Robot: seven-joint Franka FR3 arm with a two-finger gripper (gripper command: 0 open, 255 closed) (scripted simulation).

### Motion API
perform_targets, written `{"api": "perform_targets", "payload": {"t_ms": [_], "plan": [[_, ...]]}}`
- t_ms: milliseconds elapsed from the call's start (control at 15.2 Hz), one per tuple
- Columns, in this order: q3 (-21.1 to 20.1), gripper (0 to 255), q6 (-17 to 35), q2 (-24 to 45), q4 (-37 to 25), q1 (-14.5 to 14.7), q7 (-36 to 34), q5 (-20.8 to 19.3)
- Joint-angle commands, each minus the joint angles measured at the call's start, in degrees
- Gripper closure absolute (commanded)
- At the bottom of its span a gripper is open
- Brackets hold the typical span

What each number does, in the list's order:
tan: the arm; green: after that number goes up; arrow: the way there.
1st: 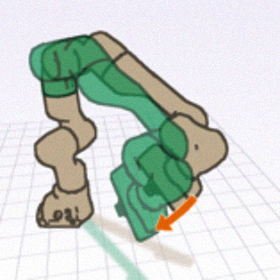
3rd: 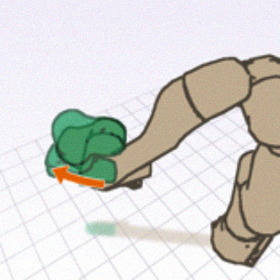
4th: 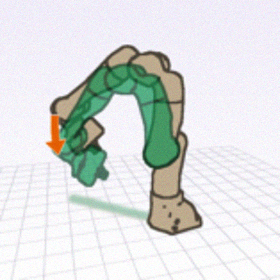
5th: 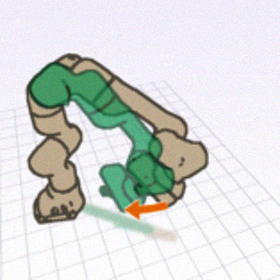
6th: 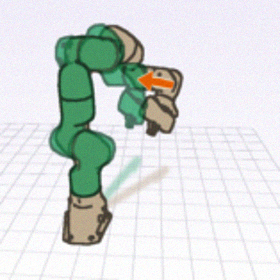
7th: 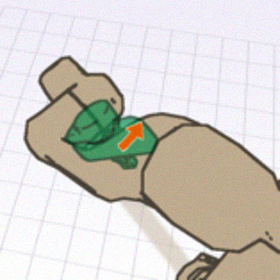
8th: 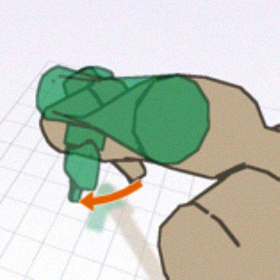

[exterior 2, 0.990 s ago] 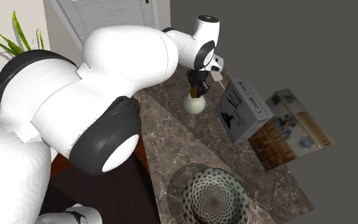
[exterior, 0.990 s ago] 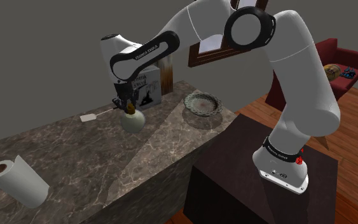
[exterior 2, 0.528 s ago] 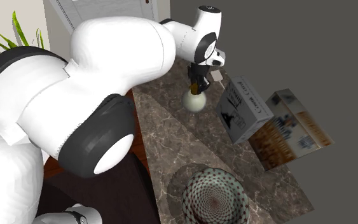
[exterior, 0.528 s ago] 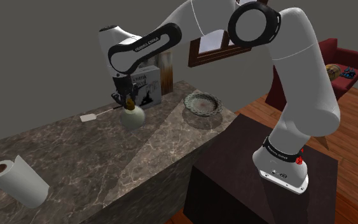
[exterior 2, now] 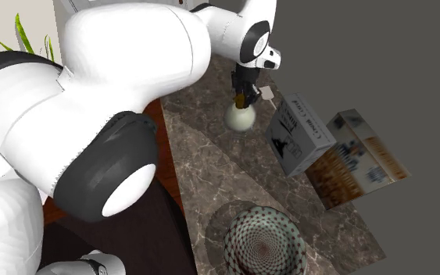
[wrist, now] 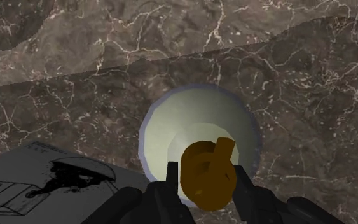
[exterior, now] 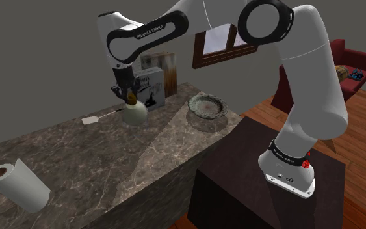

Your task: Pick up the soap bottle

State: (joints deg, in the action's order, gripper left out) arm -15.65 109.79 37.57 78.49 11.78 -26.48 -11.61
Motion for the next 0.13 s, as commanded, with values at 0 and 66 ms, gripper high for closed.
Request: {"api": "perform_targets", "payload": {"t_ms": [0,66], "plan": [[-0.07,255,-0.62,-0.32,-0.32,0.03,0.02,0.09],[-0.07,255,-0.62,-0.31,-0.32,0.03,0.02,0.09]]}}
